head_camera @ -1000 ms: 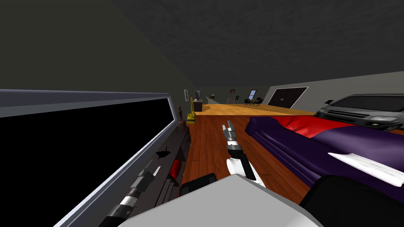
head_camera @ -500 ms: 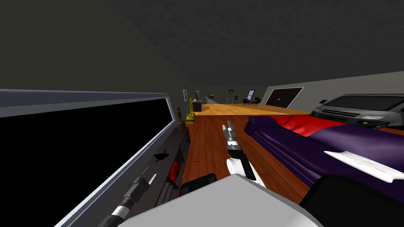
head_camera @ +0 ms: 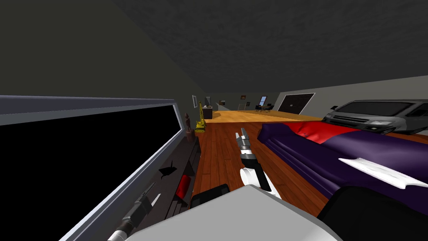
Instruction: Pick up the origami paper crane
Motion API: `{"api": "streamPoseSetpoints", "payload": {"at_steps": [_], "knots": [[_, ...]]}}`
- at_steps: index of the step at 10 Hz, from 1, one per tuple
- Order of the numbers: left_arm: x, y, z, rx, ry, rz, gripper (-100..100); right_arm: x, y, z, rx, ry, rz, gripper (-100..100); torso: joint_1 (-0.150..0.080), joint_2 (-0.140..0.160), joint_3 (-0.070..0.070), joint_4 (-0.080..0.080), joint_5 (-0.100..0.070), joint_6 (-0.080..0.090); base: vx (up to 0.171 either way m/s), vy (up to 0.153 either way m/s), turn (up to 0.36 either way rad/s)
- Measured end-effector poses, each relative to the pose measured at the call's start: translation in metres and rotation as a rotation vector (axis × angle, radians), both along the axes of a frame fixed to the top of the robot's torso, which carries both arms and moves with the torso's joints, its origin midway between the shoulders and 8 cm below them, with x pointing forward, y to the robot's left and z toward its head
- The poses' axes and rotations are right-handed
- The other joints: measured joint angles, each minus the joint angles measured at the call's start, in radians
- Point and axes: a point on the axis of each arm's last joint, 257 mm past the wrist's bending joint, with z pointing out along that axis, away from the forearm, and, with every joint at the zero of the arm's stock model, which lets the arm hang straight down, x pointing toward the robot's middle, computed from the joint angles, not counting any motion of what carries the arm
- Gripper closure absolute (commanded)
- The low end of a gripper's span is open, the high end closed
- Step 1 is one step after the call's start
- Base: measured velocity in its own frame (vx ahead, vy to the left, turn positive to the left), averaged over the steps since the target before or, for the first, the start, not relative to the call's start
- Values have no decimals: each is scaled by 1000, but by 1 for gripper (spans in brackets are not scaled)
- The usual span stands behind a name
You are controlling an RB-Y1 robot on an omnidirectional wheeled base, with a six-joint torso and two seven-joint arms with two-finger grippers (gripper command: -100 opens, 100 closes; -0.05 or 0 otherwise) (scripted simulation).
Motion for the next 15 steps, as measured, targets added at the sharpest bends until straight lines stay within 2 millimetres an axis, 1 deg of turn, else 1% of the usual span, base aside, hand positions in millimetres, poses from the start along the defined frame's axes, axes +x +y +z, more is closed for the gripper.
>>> {"api": "streamPoseSetpoints", "payload": {"at_steps": [4, 6, 7, 8, 9, 10, 11, 13, 14, 15], "knots": [[-37, 39, -32, 20, 131, 24, -100, 0, 0, 0, 0, 0, 0, 0, 1, -5, -3, -1, 0, 0, 135, 12, -96], [-50, 55, -41, 31, 183, 36, -100, 0, 0, 0, 0, 0, 0, 0, -1, -5, -3, -1, 0, 0, 162, -3, -111], [-61, 62, -46, 35, 214, 43, -100, 0, 0, 0, 0, 0, 0, 0, -1, -7, -4, -1, 0, 0, 181, -2, -90], [-67, 64, -51, 37, 237, 48, -100, 0, 0, 0, 0, 0, 0, 0, -1, -7, -4, -2, 0, 0, 98, 13, -17], [-69, 66, -54, 37, 248, 51, -100, 0, 0, 0, 0, 0, 0, 0, 0, -3, -2, -1, 0, 0, 31, 9, -1], [-69, 66, -54, 37, 249, 52, 0, 0, 0, 0, 0, 0, 0, 0, -1, 1, 0, 0, 0, 0, 9, 1, -1], [-69, 66, -54, 37, 248, 51, -100, 0, 0, 0, 0, 0, 0, 0, -1, 3, 2, 1, 0, 0, 30, 31, -59], [-65, 56, -63, 33, 246, 61, -100, 0, 0, 0, 0, 0, 0, 0, 1, 2, 1, 0, 0, 0, 40, 26, -49], [-65, 56, -63, 35, 246, 61, 100, 0, 0, 0, 0, 0, 0, 0, 0, 3, 1, 0, 0, -1, 0, 0, 0], [-65, 56, -63, 35, 246, 61, 100, 0, 0, 0, 0, 0, 0, 0, -1, 4, 2, 1, 0, 0, 0, 0, 0]]}}
